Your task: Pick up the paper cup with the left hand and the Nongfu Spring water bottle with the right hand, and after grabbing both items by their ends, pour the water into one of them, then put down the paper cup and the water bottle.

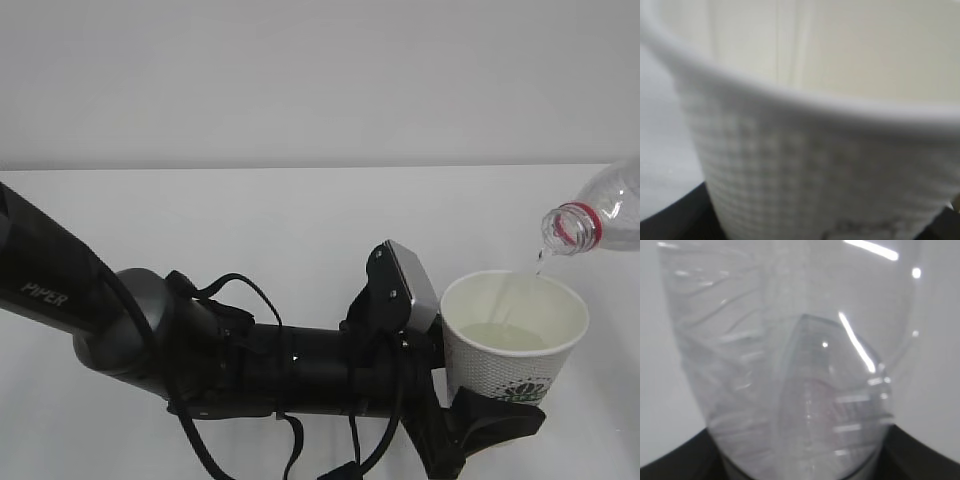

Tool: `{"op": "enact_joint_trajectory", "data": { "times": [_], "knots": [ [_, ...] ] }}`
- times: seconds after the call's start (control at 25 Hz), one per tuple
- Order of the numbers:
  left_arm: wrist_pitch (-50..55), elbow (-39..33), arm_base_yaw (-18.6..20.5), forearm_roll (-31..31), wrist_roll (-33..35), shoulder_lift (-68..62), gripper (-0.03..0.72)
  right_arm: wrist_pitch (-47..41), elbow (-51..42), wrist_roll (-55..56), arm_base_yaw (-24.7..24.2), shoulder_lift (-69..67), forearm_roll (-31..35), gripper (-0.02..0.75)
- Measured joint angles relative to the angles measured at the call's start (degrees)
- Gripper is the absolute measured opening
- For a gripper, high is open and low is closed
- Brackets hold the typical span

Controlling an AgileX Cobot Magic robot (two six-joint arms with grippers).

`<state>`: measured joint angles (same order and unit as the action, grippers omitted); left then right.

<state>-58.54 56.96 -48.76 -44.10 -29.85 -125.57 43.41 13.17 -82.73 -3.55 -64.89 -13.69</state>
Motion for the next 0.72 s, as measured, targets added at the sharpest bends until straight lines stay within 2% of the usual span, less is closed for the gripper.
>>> {"op": "enact_joint_trajectory", "data": {
  "times": [0.72],
  "knots": [
    [0.0,0.0,0.0,0.0,0.0,0.0,0.543,0.47,0.08,-0.04,0.0,0.0,0.0,0.43]
  ]
}}
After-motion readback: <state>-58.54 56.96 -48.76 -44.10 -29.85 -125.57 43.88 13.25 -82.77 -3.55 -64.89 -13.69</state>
